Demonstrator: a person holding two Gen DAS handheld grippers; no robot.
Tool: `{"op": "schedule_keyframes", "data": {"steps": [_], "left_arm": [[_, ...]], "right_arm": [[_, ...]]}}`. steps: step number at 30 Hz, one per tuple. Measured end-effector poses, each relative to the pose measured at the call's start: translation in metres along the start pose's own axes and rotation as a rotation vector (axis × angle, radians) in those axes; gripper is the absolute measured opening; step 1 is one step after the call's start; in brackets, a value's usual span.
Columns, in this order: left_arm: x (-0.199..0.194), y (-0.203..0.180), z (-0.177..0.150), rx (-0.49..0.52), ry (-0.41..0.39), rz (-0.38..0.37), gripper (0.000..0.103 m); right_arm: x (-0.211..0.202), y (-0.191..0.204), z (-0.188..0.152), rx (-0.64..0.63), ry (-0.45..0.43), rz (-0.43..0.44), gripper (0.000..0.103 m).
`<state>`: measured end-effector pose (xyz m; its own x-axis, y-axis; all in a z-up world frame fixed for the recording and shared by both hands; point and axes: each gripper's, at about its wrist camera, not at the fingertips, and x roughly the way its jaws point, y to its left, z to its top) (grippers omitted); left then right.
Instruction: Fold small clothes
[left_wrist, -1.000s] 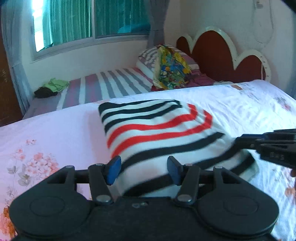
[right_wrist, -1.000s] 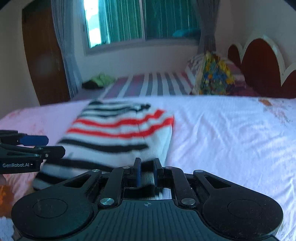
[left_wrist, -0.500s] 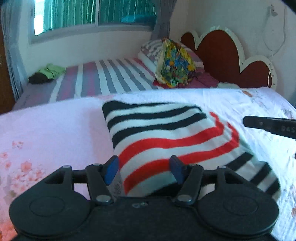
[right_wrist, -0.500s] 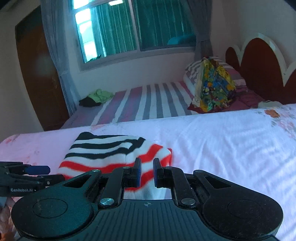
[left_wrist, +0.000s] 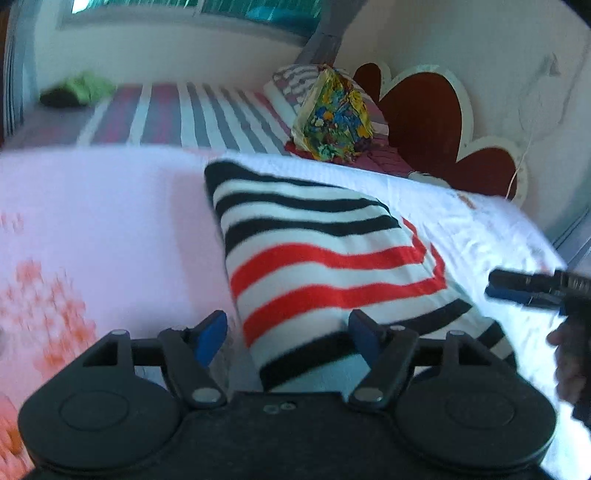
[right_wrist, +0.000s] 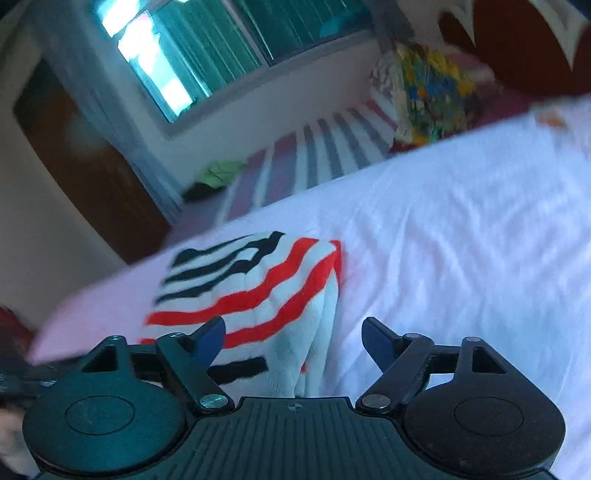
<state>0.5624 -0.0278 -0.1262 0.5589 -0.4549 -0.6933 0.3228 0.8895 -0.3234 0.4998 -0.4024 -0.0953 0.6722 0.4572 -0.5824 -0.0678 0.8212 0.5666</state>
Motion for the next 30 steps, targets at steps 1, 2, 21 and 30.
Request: {"op": "schedule_keyframes", "data": {"steps": [1,2,21,30], "left_arm": [[0.000,0.000,0.000,-0.002,-0.001,-0.002,0.074],[-0.002,0.000,0.000,-0.006,-0.001,-0.002,0.073],[0.001,0.039,-0.009,-0.315,0.027,-0.167,0.102],[0.047,0.082,-0.005,-0.644,0.216,-0.404,0.100]], "right_arm": [[-0.002,-0.003,0.000,0.012,0.008,0.006,0.079],[-0.004,-0.007,0.000,0.029,0.014,0.024,0.079],[-0.009,-0.029,-0.008,0.147,0.068,0.156,0.079],[0.029,-0.032,-0.017,0.216,0.207,0.236,0.079]]}}
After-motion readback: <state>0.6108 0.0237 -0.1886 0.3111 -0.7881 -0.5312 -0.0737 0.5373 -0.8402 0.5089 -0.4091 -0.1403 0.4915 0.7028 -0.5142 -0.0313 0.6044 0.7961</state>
